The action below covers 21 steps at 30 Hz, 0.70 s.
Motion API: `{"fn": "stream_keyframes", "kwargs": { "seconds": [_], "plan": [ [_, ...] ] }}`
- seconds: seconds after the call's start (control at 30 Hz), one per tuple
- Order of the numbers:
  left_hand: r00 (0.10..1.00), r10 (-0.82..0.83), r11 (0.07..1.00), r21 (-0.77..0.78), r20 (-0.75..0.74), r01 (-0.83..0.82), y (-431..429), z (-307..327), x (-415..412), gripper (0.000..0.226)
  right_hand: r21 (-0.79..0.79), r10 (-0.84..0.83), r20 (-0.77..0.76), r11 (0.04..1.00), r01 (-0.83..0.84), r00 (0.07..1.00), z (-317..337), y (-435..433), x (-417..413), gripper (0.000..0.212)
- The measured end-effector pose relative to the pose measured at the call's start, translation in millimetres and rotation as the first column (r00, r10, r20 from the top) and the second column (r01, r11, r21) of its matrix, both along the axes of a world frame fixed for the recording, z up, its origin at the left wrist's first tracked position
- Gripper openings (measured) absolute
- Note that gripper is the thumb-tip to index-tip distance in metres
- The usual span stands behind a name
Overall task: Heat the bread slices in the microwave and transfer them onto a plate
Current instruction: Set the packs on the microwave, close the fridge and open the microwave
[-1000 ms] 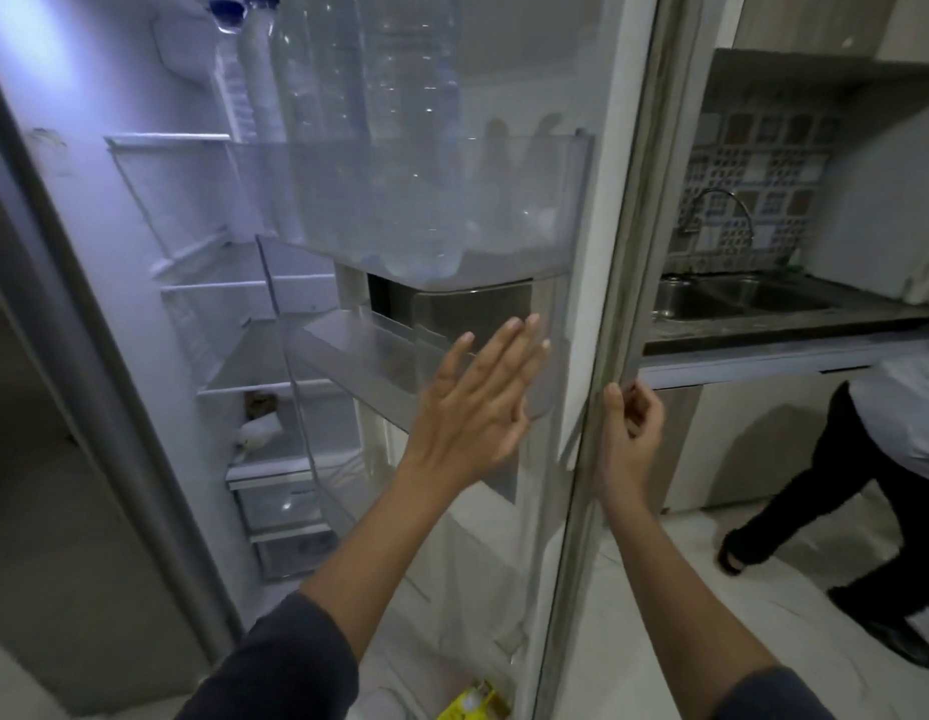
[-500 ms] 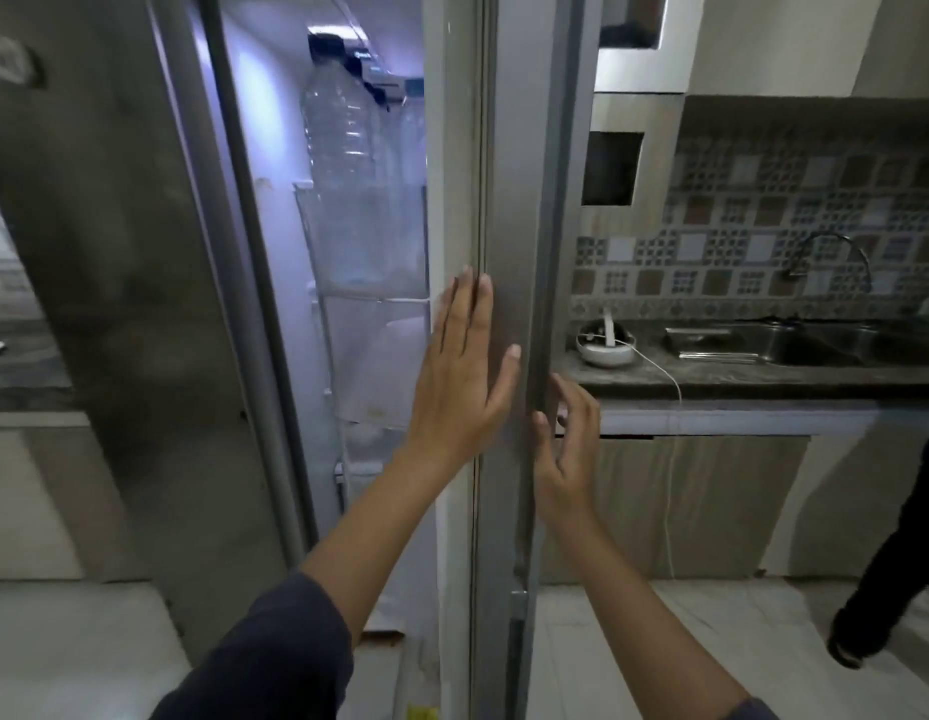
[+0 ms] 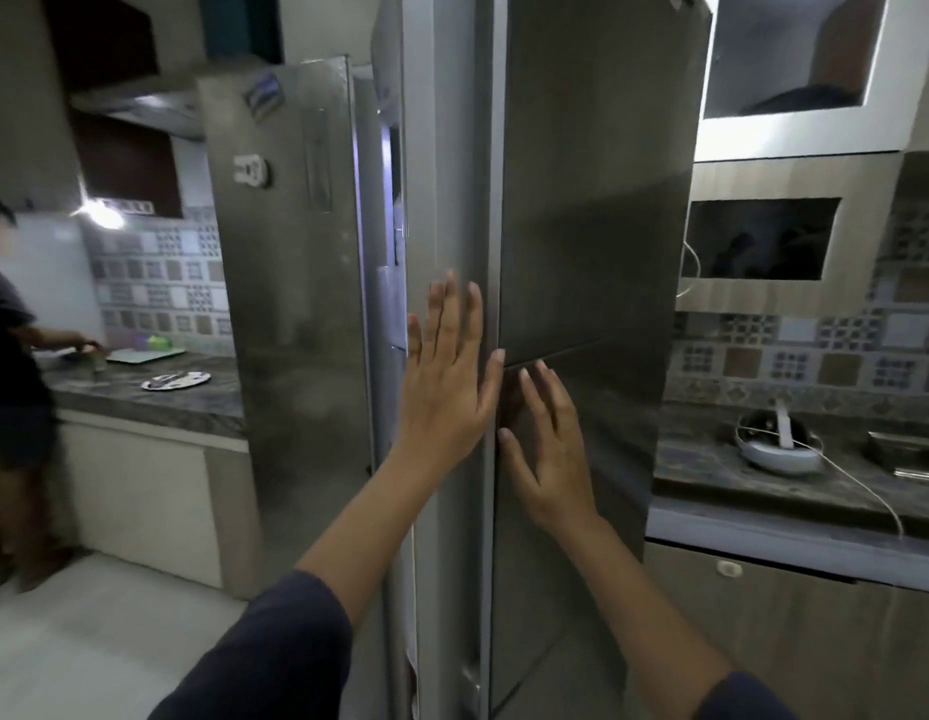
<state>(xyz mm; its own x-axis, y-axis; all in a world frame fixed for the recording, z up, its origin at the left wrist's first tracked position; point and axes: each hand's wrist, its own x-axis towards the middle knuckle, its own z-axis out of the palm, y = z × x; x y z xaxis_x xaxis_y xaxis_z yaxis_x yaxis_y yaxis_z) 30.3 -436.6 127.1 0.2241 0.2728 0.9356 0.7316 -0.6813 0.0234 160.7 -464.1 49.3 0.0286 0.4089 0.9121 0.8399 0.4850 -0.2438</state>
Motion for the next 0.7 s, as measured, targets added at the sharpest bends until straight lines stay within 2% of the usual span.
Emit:
{"fn": "stream_keyframes", "kwargs": {
  "seconds": [0.13, 0.33, 0.47, 0.7],
  "plan": [
    [0.996, 0.072, 0.996, 0.06, -0.047, -0.069, 41, 8, 7, 0.067, 0.033, -0.022, 0.044, 0.999, 0.02, 0.999, 18, 57, 15, 0.056],
    [0.978, 0.202, 0.973, 0.104, 0.059, -0.208, 107, 14, 14, 0.067, 0.052, -0.096, 0.121, 0.995, 0.09, 0.988, 50, 129, 55, 0.054],
    [0.955, 0.289, 0.951, 0.097, 0.07, -0.295, 142, 18, 15, 0.065, 0.036, -0.153, 0.184, 0.988, 0.149, 0.971, 64, 164, 79, 0.057],
    [0.95, 0.297, 0.954, 0.016, 0.092, -0.3, 199, 26, 30, 0.063, 0.104, -0.267, 0.127, 0.961, 0.255, 0.955, 81, 212, 99, 0.054]
  ]
}}
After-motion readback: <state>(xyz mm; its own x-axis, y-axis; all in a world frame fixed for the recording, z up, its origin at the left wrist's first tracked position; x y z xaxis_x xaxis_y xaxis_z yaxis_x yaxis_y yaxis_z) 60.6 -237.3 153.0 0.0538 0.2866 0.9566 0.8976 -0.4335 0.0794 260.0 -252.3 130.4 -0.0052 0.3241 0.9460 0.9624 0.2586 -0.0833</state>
